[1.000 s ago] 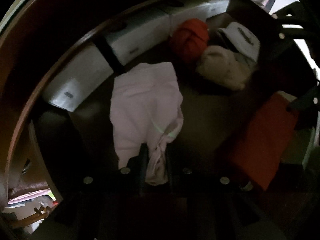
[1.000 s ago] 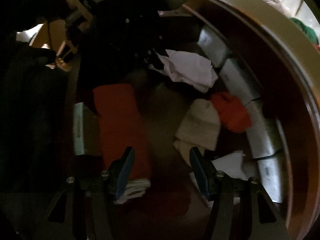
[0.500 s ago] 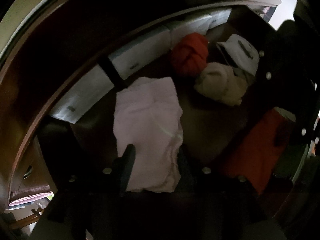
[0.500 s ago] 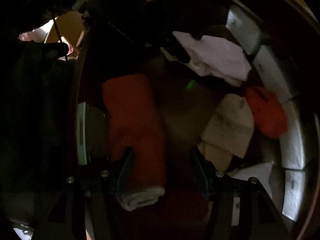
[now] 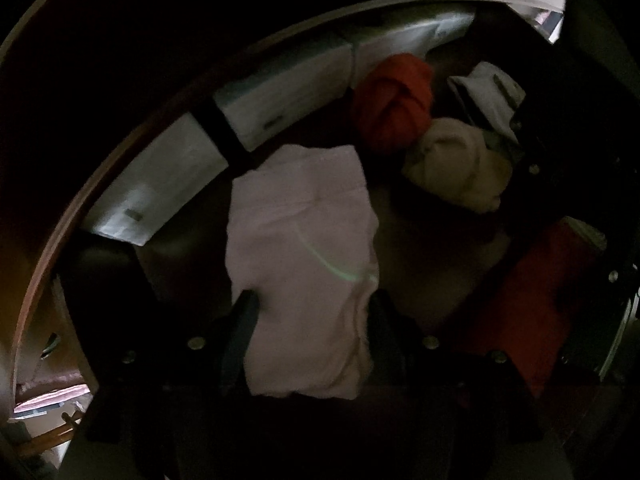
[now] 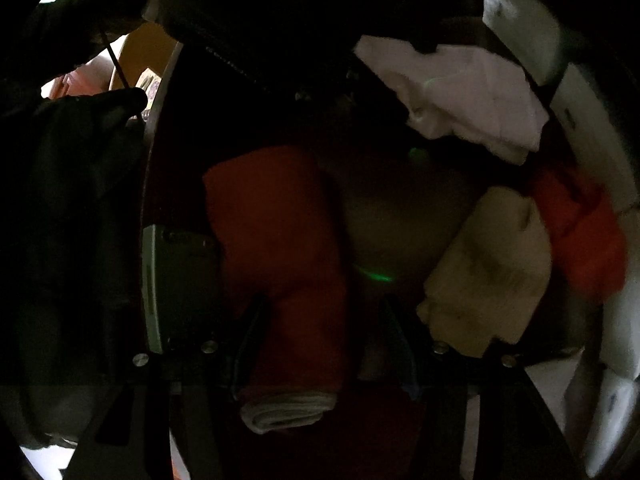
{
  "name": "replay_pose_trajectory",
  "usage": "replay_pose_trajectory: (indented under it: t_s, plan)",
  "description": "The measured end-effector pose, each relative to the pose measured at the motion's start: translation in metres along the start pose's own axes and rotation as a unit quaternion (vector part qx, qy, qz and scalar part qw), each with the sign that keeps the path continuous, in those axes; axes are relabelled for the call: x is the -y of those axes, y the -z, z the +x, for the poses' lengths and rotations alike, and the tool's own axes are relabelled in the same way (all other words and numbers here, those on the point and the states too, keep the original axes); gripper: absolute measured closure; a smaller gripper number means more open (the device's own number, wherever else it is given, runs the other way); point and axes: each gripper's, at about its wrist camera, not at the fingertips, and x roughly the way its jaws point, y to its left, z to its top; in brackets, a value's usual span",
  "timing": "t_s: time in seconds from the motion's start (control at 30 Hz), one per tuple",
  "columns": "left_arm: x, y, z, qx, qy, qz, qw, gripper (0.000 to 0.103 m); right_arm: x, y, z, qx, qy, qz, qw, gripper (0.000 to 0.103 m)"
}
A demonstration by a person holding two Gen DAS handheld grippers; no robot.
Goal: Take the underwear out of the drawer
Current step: 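Close left gripper on pale pink garment while right gripper closes on dark red sock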
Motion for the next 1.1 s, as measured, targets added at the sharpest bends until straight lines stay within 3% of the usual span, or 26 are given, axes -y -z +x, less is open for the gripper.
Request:
replay_pose_trajectory:
  t_s: [0.17,0.53,0.63,0.7,0.8,0.97,1.1]
  plan:
    - [0.0,-0.003,0.002,-0.001,-0.001,0.002,1.0,0.04,0.005,-0.011,0.014,-0.025,-0.032,-0.018,0.999,0.044]
    - [0.001,0.002,0.003,0.002,0.008,-0.006,0.9999,0.038,0.011,-0.024,0.015,-0.003,-0.055,-0.033,0.998,0.044]
    - [0.002,0.007,-0.002,0.003,0.009,-0.007,0.9999,0.038,0.011,-0.025,0.016,-0.002,-0.06,-0.028,0.998,0.051]
    - [0.002,0.007,-0.003,0.004,0.009,-0.008,0.9999,0.038,0.011,-0.026,0.016,-0.002,-0.061,-0.016,0.998,0.062]
    - [0.001,0.007,-0.004,0.004,0.011,-0.01,0.9999,0.038,-0.001,-0.014,0.014,0.001,-0.043,0.009,0.999,0.073]
    - [0.001,0.006,-0.006,0.005,0.01,-0.011,0.9999,0.038,-0.008,-0.007,0.01,0.007,0.044,0.048,0.998,0.077]
    - [0.006,0.006,-0.015,0.006,0.009,-0.012,0.9999,0.038,0.016,0.0,-0.011,0.021,0.107,0.09,0.99,0.077]
